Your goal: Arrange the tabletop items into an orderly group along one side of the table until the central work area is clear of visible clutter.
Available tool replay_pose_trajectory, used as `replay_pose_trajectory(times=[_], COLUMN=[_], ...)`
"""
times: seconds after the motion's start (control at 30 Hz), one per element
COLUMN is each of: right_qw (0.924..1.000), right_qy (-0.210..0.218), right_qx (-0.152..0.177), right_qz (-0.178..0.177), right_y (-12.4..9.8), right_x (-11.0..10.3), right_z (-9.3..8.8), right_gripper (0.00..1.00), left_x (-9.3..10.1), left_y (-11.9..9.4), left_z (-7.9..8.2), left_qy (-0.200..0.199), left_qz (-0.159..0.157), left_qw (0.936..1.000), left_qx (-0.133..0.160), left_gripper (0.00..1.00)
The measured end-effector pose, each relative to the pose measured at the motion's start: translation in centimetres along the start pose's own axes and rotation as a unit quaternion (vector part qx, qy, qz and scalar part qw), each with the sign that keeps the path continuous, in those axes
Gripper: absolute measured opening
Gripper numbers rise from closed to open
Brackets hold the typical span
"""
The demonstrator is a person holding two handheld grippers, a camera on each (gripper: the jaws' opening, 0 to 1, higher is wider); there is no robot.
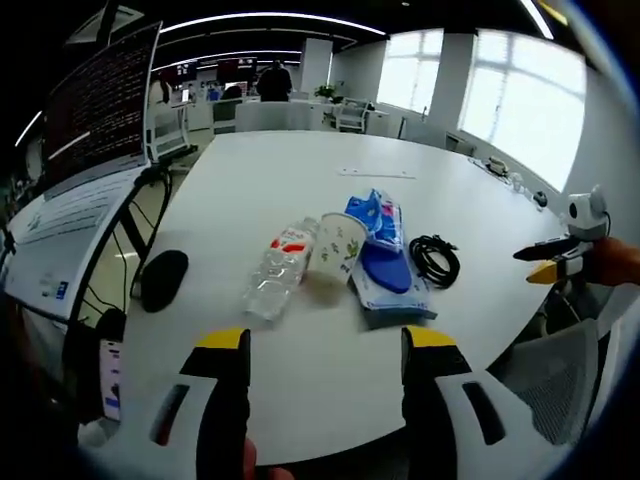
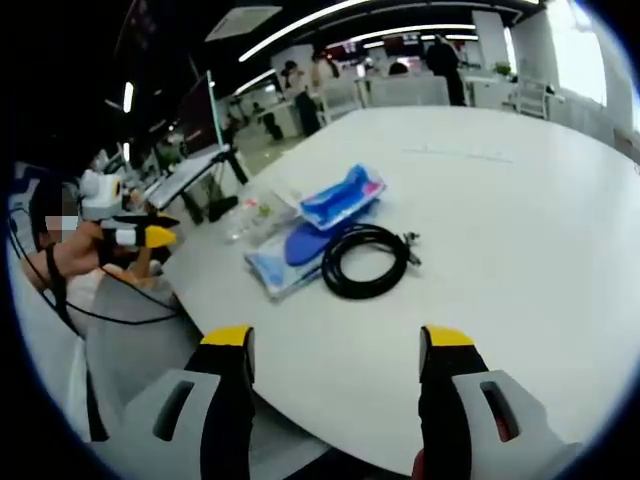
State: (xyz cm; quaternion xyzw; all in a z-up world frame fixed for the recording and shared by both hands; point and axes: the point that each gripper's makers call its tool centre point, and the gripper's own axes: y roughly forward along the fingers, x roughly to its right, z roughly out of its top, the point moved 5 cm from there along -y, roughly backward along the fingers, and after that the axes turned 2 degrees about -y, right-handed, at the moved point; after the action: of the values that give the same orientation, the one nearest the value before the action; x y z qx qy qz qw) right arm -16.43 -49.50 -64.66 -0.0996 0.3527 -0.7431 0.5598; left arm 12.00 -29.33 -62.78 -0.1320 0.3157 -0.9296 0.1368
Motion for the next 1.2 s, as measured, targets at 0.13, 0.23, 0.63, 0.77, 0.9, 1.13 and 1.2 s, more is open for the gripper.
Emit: replay_pose_trajectory(times=[0.13,0.23,0.63,0.77,0.9,1.13,1.2], right_qw=[1.0,1.0,0.9999,0.9999,0.9999,0.9999,0.9999], right_qy=[0.004,0.006,0.012,0.012,0.013,0.011,0.012], right_qx=[0.001,0.0,0.003,0.001,0.002,0.001,0.001], right_qz=[-0.002,-0.004,-0.009,-0.008,-0.008,-0.006,-0.006], right_y=[-0.06,-0.16,-0.41,-0.4,-0.35,-0.28,-0.29], right_x=[0.06,0.09,0.3,0.24,0.2,0.02,0.0], right_z=[-0.13,-0.26,-0.44,-0.53,-0.5,-0.42,-0.42], right_gripper=[0.65,0.64,0.64,0.64,0.64,0.64,0.64], left_x=[-0.07,-0.16,-0.07,-0.11,-0.14,-0.19,-0.18], left_y=[0.13,0.25,0.5,0.55,0.6,0.83,0.9], left_z=[-0.06,0.04,0.33,0.27,0.31,0.53,0.59], left_qy=[-0.001,-0.001,-0.002,-0.001,-0.002,-0.003,-0.003], left_qz=[0.0,0.002,-0.002,-0.004,-0.005,-0.006,-0.007], left_qw=[1.0,1.0,1.0,1.0,1.0,1.0,1.0], left_qx=[-0.002,-0.002,-0.001,-0.003,-0.004,-0.002,-0.002], left_gripper=[0.6,0.59,0.59,0.59,0.59,0.59,0.59])
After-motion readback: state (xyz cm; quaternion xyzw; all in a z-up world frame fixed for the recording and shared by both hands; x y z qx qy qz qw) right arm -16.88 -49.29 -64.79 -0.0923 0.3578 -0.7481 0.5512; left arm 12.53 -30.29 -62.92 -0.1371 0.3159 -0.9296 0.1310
